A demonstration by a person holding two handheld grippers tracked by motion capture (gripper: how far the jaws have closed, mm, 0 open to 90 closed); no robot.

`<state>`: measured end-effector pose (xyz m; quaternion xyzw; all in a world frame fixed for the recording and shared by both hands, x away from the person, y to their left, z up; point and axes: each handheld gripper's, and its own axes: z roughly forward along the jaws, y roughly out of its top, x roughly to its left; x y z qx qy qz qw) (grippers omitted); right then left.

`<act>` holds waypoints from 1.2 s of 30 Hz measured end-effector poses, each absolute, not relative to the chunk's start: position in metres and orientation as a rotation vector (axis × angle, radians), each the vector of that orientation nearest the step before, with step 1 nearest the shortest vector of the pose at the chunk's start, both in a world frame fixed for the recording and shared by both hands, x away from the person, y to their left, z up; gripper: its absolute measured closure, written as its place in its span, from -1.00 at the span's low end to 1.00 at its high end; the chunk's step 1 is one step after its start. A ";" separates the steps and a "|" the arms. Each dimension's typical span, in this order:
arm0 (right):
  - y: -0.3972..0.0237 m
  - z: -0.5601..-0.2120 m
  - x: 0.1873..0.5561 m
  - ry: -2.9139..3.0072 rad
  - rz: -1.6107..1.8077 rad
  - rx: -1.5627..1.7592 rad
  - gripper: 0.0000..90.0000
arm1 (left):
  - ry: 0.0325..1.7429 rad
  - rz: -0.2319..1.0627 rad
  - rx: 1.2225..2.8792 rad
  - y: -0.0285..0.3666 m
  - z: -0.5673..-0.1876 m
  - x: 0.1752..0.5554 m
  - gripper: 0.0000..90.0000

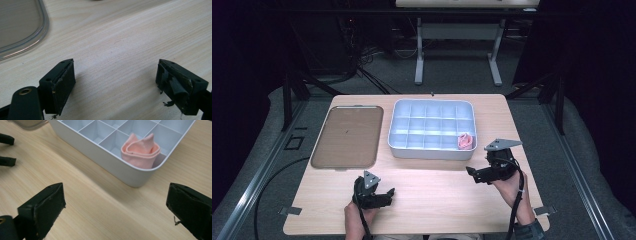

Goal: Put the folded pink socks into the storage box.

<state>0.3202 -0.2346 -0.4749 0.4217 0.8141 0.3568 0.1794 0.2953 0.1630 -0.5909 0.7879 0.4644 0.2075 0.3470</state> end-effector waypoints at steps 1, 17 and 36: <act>-0.236 -0.478 0.318 2.303 1.004 1.195 -1.00 | 1.205 0.538 2.044 0.163 -0.591 0.295 -0.65; -0.254 -0.541 0.296 2.279 0.969 1.300 -1.00 | 1.205 0.539 2.044 0.163 -0.591 0.295 -0.65; -0.259 -0.583 0.291 2.263 0.855 1.339 -1.00 | 1.204 0.542 2.042 0.163 -0.591 0.295 -0.65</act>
